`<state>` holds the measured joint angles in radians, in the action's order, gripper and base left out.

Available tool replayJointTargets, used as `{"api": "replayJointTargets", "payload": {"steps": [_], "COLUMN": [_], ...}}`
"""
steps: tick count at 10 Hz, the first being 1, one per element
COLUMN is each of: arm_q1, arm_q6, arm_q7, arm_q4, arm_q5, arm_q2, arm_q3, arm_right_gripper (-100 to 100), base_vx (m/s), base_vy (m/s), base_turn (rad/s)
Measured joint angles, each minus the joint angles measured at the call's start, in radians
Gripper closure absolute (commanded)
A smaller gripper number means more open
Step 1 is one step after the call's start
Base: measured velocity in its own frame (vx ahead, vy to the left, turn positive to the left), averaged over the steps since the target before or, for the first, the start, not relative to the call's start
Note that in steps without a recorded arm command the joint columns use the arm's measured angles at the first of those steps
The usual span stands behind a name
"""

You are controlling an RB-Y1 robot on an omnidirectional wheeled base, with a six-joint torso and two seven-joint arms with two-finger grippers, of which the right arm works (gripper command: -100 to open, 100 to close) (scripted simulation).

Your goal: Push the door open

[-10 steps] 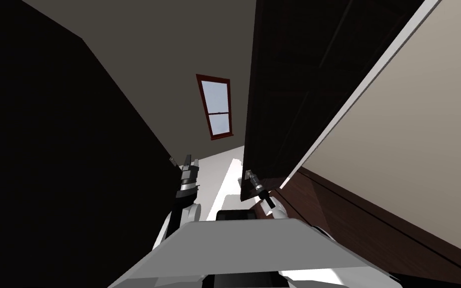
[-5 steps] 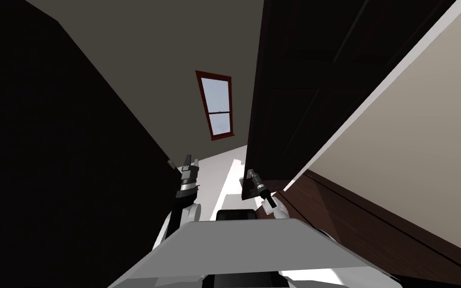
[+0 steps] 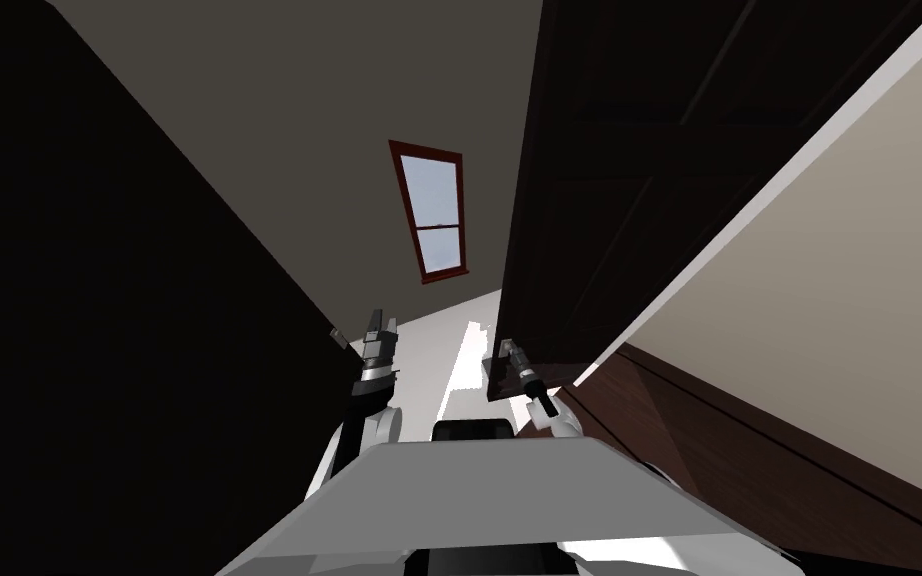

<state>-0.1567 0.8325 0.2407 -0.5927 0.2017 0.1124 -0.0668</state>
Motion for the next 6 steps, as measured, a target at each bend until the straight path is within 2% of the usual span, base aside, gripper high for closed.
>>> {"api": "replayJointTargets", "payload": {"steps": [2, 4, 5, 6], "arm_q1": [-0.017, -0.022, -0.03, -0.025], "arm_q6": [0.019, 0.019, 0.022, 0.018], "arm_q7": [-0.017, -0.032, -0.033, -0.033], "arm_q4": [0.04, 0.049, 0.064, 0.052], "arm_q5": [-0.02, -0.039, -0.049, -0.053], "arm_q2": [0.004, 0.009, 0.018, 0.02], "arm_q3": [-0.027, -0.054, -0.066, -0.072], "arm_right_gripper": [100, 100, 100, 100], "base_vx": [0.167, 0.19, 0.13, 0.141], "base_vy": [0.133, 0.143, 0.069, 0.075], "base_turn": [-0.029, -0.046, -0.016, -0.015]}}
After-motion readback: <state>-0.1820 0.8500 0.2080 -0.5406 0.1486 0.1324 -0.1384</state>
